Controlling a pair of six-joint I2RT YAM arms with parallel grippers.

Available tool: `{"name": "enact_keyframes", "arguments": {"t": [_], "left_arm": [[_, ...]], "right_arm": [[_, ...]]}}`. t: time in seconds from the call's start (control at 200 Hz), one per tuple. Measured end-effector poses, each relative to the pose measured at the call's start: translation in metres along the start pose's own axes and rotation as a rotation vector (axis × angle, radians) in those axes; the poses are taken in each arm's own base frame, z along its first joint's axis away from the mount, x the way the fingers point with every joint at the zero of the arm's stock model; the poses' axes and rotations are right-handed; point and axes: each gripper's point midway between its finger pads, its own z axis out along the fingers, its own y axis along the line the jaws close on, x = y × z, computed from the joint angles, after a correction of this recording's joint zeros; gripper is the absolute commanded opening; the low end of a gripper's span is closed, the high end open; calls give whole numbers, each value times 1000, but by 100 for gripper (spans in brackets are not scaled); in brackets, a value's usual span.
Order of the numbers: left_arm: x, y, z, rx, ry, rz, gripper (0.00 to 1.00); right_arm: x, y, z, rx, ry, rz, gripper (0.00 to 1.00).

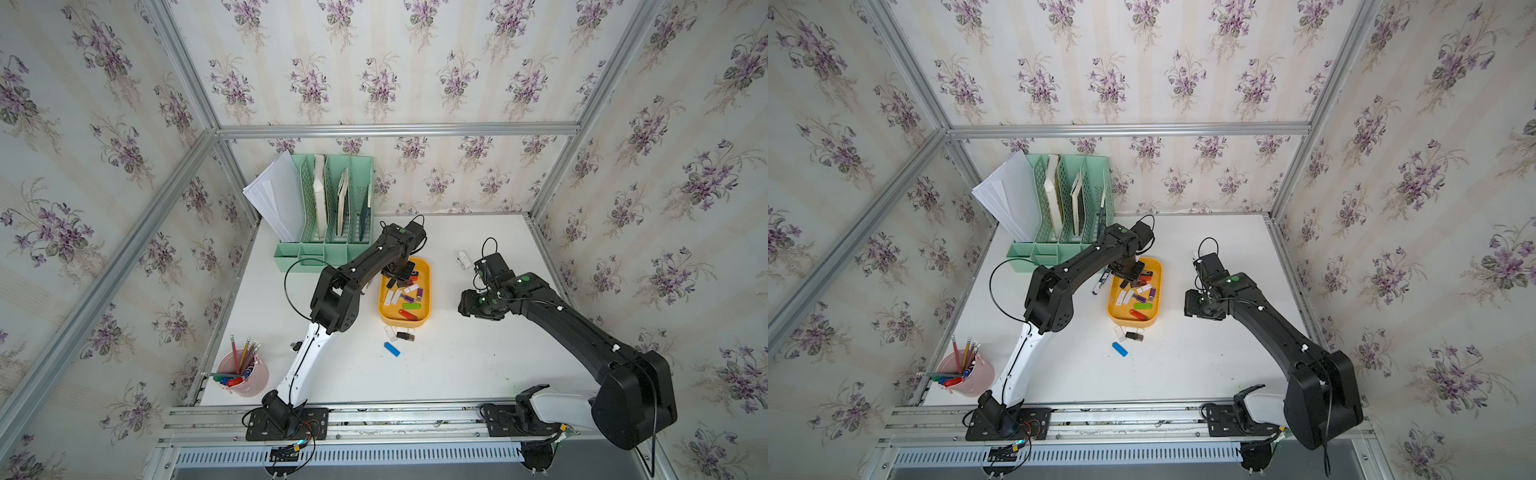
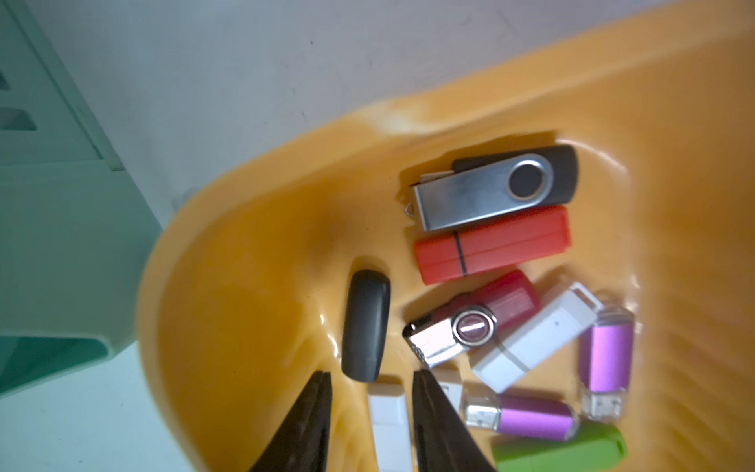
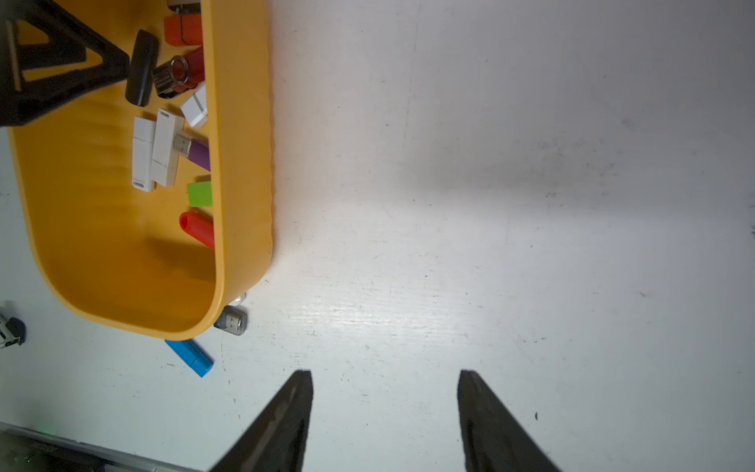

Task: Put the usb flash drive into the storage box
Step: Place the USB flash in the storage box, then adjust the storage box at the center of the board.

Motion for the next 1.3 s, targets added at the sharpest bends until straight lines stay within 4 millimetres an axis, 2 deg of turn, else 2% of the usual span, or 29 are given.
{"name": "enact_keyframes", "arguments": {"t": [0.075, 0.15, 0.235, 0.37, 0.43, 0.679, 0.834, 1.124, 1.189, 1.299], "left_arm": [[-4, 3, -28, 16, -48, -20, 48], [2, 11, -52, 26, -74, -40, 48], [19, 27, -63, 22, -66, -78, 48], [48, 59, -59, 1, -12, -152, 47], [59, 67, -52, -14, 13, -165, 48], [100, 61, -23, -3, 112, -154, 49], [116, 46, -10, 16, 151, -136, 50], [116, -4, -5, 78, 144, -88, 50], [113, -23, -7, 101, 139, -70, 50], [102, -72, -12, 174, 111, -20, 51]], "right_arm": [[5, -1, 8, -5, 20, 2, 63], [6, -1, 15, -5, 36, 4, 64], [1, 3, 20, -13, 40, 3, 64], [-13, 13, 21, -47, 18, 0, 64], [-15, 16, 22, -60, 18, -2, 65], [-17, 17, 28, -53, 35, -4, 66], [-19, 18, 26, -52, 30, -4, 67], [-11, 3, 19, -2, 22, 18, 69], [-11, -6, 15, 19, 11, 46, 70], [-12, -27, 6, 48, -13, 120, 70]]}}
